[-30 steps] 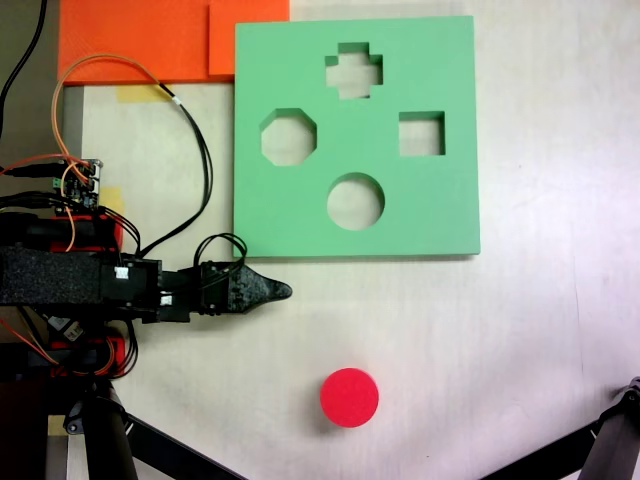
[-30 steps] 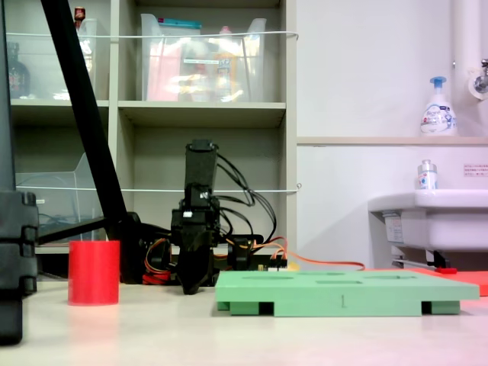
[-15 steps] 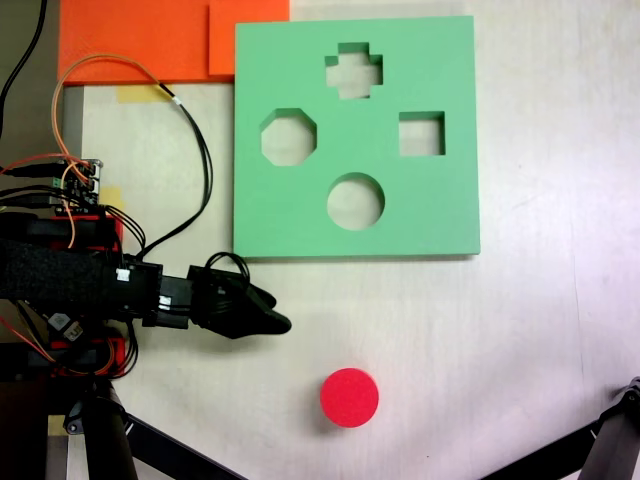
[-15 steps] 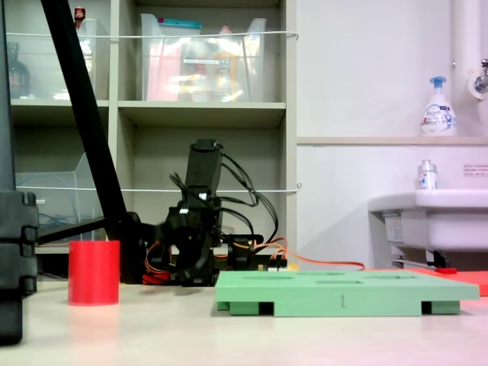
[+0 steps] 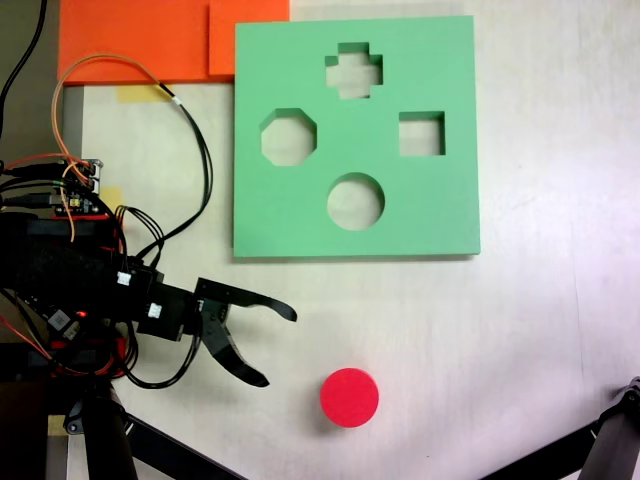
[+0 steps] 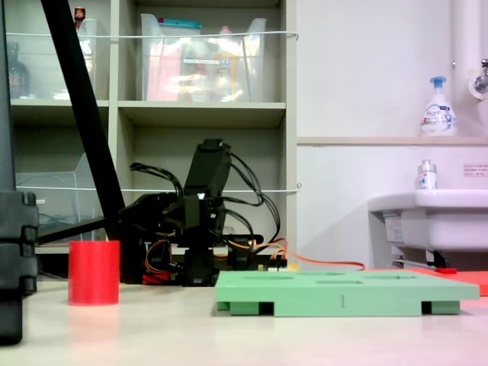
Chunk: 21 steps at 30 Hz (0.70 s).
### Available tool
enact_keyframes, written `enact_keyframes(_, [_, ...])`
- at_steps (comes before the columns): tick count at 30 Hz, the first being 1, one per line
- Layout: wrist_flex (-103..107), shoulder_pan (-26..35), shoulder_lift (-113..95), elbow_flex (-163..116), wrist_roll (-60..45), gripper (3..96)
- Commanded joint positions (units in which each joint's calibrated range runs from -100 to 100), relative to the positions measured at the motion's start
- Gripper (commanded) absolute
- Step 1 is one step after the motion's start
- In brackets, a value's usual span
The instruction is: Put the cylinder block into the corresponding hole
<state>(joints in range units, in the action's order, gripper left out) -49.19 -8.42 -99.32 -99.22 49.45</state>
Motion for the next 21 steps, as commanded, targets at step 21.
enact_keyframes(21, [-48.0,-3.7,83.4,20.9,-0.8,82.5])
